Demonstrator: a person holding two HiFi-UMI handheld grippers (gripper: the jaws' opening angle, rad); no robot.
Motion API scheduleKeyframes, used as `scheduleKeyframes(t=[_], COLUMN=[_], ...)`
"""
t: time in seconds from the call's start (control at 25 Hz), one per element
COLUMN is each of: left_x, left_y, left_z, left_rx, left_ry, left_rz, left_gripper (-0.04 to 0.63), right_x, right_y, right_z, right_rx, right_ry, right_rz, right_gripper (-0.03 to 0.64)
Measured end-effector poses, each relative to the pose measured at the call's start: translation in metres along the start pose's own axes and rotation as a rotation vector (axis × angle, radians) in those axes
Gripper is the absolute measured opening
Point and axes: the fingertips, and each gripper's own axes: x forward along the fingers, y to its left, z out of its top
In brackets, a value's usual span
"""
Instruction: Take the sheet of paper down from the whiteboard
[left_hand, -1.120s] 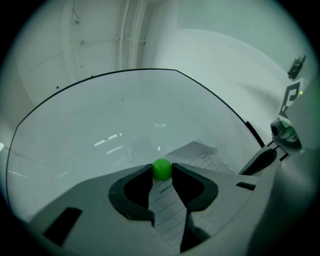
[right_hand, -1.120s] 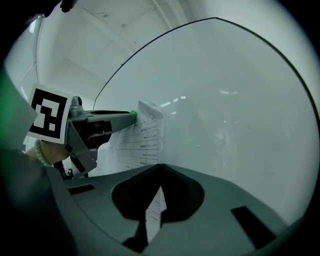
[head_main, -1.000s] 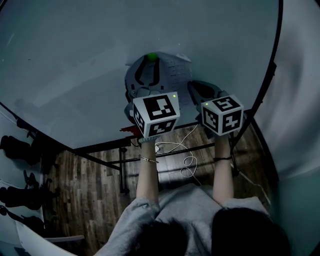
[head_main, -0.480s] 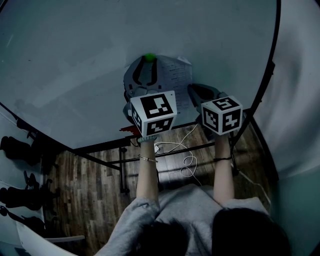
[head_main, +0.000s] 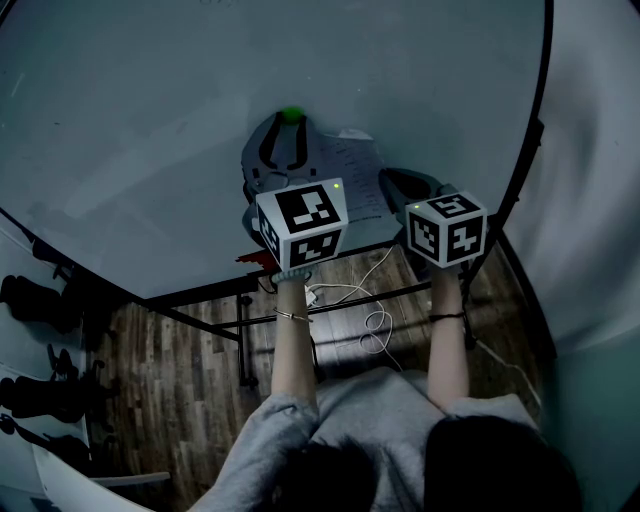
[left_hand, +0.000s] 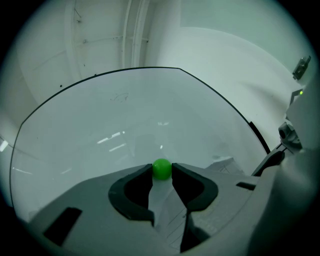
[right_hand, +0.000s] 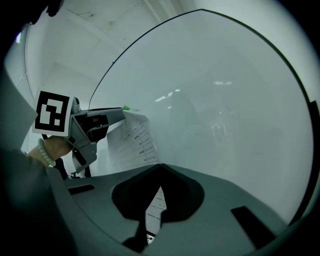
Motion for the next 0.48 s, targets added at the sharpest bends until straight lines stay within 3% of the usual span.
scheduleKeyframes(t=[0.48], left_x=[-0.0084], left_y=[-0.0038], left_z=[0.0021], left_rx=[-0.074], left_ry=[-0.015], left_rz=[-0.041], left_gripper=[0.127], right_x=[-0.0085], right_y=[0.0054], right_z=[0.0001], right_rx=[-0.001], right_ry=[-0.005], right_rz=[0.04], right_gripper=[-0.001])
